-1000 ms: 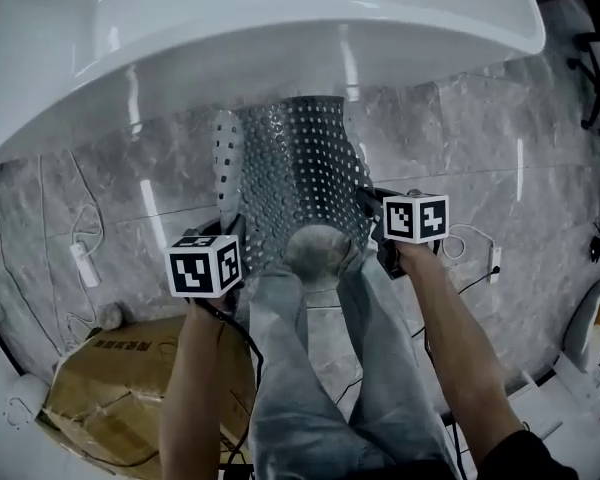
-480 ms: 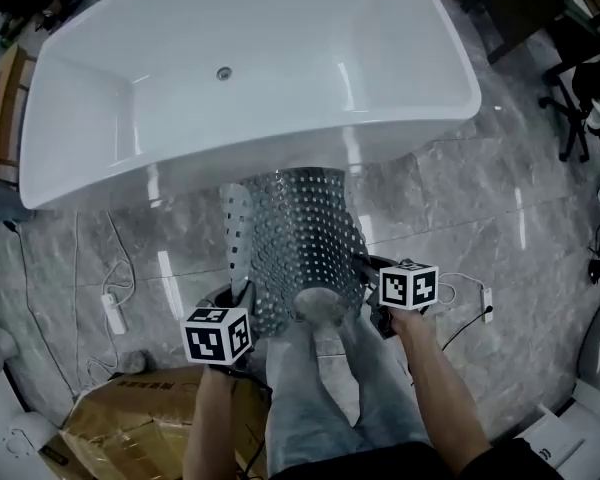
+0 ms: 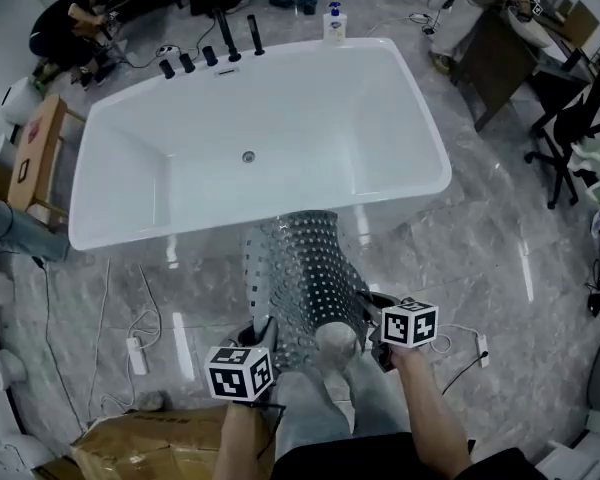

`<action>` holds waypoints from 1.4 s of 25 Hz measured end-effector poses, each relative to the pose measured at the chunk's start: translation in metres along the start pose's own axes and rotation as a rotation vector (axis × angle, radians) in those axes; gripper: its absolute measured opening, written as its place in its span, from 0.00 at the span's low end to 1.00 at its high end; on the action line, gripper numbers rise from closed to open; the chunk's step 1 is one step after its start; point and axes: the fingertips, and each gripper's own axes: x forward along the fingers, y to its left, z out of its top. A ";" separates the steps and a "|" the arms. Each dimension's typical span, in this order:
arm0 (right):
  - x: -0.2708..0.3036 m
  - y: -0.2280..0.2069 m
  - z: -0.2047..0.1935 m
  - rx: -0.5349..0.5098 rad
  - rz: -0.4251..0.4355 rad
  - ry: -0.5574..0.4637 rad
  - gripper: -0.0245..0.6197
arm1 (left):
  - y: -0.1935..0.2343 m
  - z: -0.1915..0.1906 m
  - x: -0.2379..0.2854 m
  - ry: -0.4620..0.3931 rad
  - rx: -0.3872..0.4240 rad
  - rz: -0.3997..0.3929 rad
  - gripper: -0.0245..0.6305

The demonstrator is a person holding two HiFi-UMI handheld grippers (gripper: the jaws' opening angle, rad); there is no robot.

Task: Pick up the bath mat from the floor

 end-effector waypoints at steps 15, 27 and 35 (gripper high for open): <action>-0.087 0.112 0.149 -0.178 0.081 -0.280 0.07 | -0.061 0.151 -0.088 -0.251 0.192 -0.029 0.07; -0.182 0.203 0.270 -0.339 0.170 -0.536 0.07 | -0.120 0.267 -0.166 -0.493 0.303 -0.015 0.07; -0.242 0.266 0.321 -0.431 0.231 -0.722 0.07 | -0.166 0.326 -0.231 -0.712 0.349 -0.013 0.07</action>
